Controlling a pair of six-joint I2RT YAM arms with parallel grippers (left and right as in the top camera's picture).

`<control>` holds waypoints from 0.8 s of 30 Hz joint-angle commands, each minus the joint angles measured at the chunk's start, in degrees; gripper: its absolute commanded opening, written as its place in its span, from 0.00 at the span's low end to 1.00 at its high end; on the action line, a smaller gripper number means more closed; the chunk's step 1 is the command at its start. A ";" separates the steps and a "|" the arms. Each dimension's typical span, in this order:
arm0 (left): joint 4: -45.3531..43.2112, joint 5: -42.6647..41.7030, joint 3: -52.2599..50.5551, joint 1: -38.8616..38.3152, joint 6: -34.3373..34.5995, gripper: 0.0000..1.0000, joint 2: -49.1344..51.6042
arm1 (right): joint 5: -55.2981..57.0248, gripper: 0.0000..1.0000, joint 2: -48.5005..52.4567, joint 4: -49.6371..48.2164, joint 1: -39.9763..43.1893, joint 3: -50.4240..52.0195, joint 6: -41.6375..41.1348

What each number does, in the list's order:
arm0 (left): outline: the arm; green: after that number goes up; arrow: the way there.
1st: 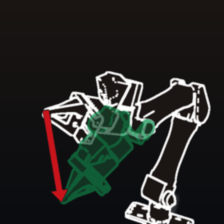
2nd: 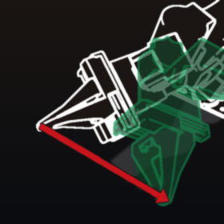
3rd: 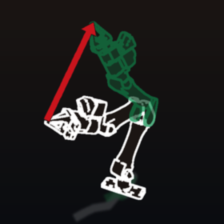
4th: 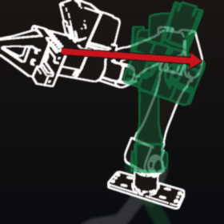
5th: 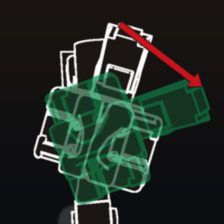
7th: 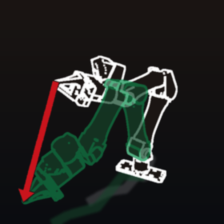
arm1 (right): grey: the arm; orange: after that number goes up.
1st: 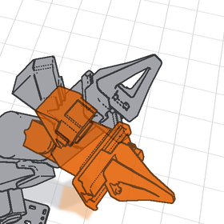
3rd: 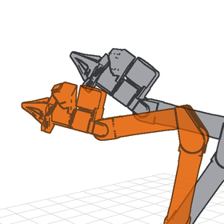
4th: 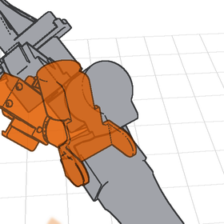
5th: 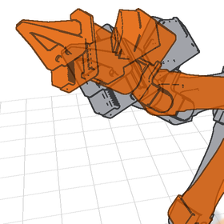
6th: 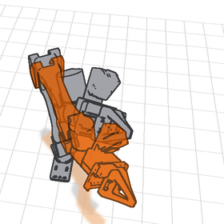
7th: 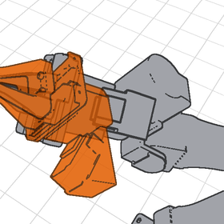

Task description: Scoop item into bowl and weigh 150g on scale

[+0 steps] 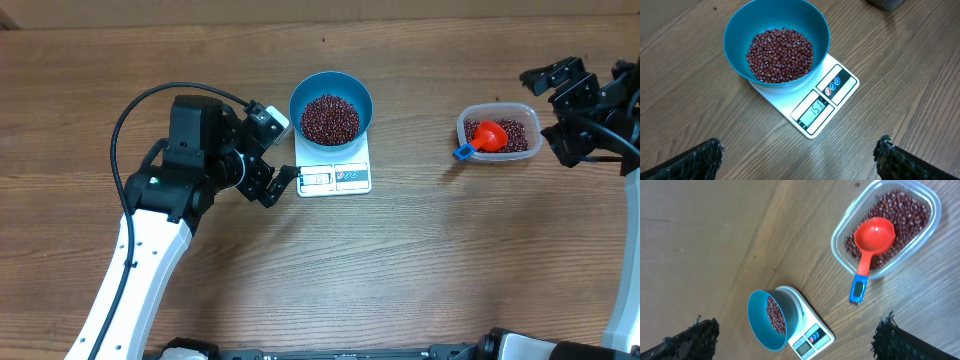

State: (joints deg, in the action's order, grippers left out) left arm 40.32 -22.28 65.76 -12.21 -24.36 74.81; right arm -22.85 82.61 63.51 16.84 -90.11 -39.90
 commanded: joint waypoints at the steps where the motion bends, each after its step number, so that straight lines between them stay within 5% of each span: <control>1: -0.02 -0.15 0.17 0.57 0.37 0.99 0.11 | 1.42 1.00 0.00 -1.75 0.15 -1.44 1.03; 24: -0.02 -0.15 0.20 0.57 0.37 1.00 0.11 | 1.84 0.84 8.02 0.46 0.17 -0.28 -0.48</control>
State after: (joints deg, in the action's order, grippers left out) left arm 40.32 -22.28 65.76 -12.21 -24.36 74.81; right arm -21.61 90.26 63.53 16.84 -90.11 -41.50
